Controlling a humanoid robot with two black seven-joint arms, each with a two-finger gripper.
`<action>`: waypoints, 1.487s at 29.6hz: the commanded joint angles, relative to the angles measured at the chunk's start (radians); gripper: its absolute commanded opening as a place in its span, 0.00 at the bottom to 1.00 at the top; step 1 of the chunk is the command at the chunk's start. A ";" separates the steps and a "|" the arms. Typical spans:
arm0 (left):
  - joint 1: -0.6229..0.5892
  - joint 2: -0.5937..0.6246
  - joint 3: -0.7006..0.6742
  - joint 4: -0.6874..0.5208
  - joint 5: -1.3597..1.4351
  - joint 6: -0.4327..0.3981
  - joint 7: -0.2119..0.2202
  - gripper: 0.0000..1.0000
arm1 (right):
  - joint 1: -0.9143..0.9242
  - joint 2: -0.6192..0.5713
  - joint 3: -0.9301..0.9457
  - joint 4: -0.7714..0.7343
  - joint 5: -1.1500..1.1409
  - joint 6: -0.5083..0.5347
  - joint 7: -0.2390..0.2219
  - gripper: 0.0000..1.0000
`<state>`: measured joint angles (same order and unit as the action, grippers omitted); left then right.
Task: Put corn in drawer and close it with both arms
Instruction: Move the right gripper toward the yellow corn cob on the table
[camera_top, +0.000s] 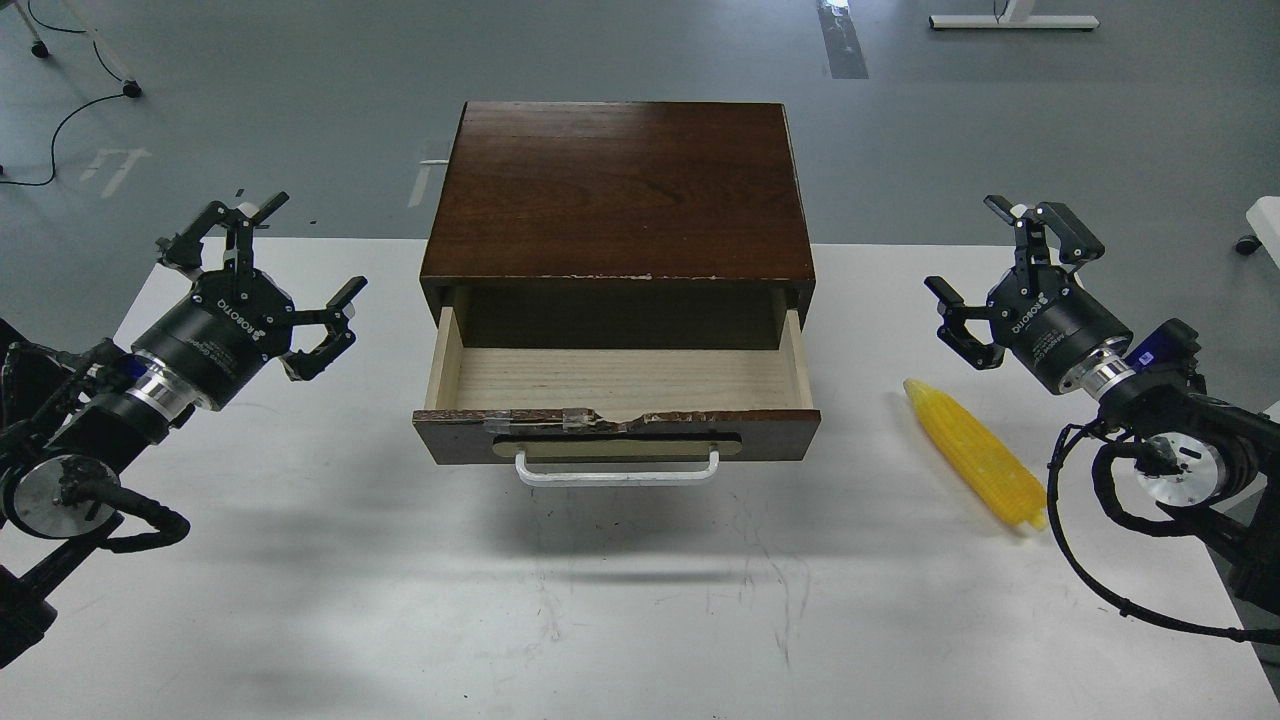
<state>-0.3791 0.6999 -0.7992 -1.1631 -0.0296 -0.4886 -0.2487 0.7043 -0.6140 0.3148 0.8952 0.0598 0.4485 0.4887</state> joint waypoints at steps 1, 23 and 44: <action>0.000 0.001 -0.002 0.000 0.000 0.000 -0.001 0.99 | 0.000 -0.003 0.000 0.001 0.000 0.004 0.000 1.00; -0.073 0.030 -0.011 0.102 0.025 0.000 0.003 0.99 | 0.127 -0.255 -0.025 0.103 -0.602 0.012 0.000 1.00; -0.049 0.023 -0.012 -0.001 0.181 0.000 -0.109 0.99 | 0.150 -0.346 -0.198 0.165 -1.433 -0.089 0.000 1.00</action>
<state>-0.4309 0.7263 -0.8097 -1.1566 0.1324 -0.4886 -0.3573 0.8373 -0.9688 0.1798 1.0803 -1.3431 0.3962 0.4888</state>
